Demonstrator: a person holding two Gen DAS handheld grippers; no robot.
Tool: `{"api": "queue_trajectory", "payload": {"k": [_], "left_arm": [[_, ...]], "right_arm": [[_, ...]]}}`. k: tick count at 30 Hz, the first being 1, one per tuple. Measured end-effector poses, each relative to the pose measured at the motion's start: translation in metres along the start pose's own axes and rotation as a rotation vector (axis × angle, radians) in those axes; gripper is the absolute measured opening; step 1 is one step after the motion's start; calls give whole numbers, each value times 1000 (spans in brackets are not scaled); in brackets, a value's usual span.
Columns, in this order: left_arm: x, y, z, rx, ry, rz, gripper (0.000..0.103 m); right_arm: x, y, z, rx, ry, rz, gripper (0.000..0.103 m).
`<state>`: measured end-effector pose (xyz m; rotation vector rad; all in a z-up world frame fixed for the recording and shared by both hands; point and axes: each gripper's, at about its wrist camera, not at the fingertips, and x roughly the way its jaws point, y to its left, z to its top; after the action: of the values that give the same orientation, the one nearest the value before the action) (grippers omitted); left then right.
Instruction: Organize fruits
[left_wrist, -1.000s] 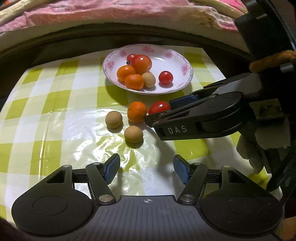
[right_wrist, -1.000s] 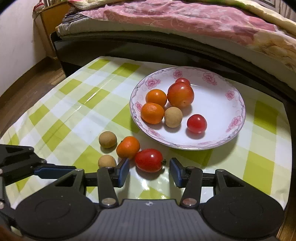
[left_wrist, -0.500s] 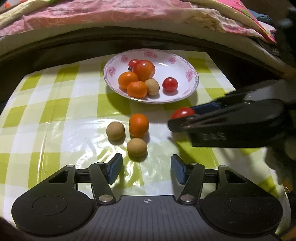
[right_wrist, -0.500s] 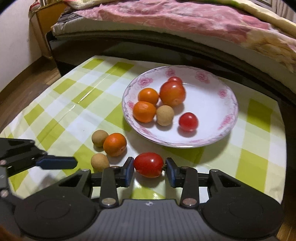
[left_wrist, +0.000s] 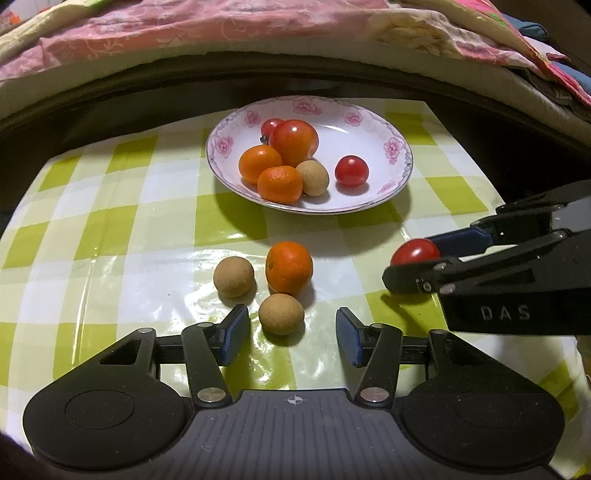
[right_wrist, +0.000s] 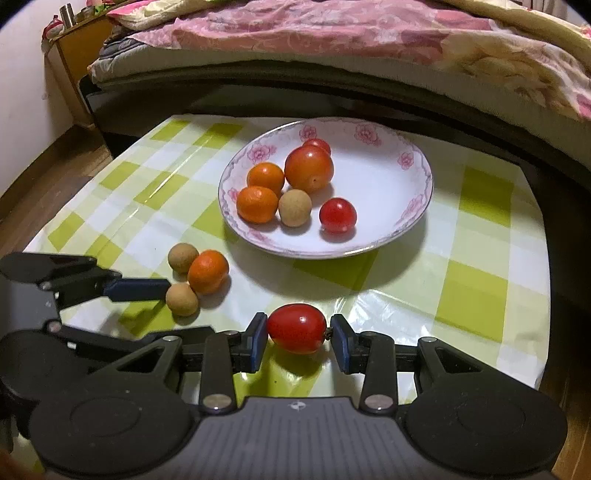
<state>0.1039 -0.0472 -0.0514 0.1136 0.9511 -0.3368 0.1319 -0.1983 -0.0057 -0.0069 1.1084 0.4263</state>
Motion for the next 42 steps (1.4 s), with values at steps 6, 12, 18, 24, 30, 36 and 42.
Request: {"api": "queue_trajectory", "payload": {"k": [6, 12, 18, 24, 30, 36, 42], "left_arm": [[0, 0, 1, -3, -5, 5, 46], [-4, -3, -2, 10, 4, 13, 37], [-13, -7, -2, 23, -10, 3, 34], [-19, -9, -9, 38, 10, -5, 35], [-14, -10, -17, 64, 17, -3, 41], [-11, -9, -13, 44, 6, -9, 42], [-6, -7, -8, 25, -11, -12, 52]], "right_arm": [[-1, 0, -2, -2, 3, 3, 40], [-4, 1, -3, -2, 2, -4, 40], [-11, 6, -4, -15, -3, -16, 40], [-21, 18, -5, -33, -17, -28, 40], [-27, 25, -14, -36, -4, -52, 39], [-40, 19, -23, 13, -7, -64, 39], [-42, 16, -22, 24, -11, -58, 39]]}}
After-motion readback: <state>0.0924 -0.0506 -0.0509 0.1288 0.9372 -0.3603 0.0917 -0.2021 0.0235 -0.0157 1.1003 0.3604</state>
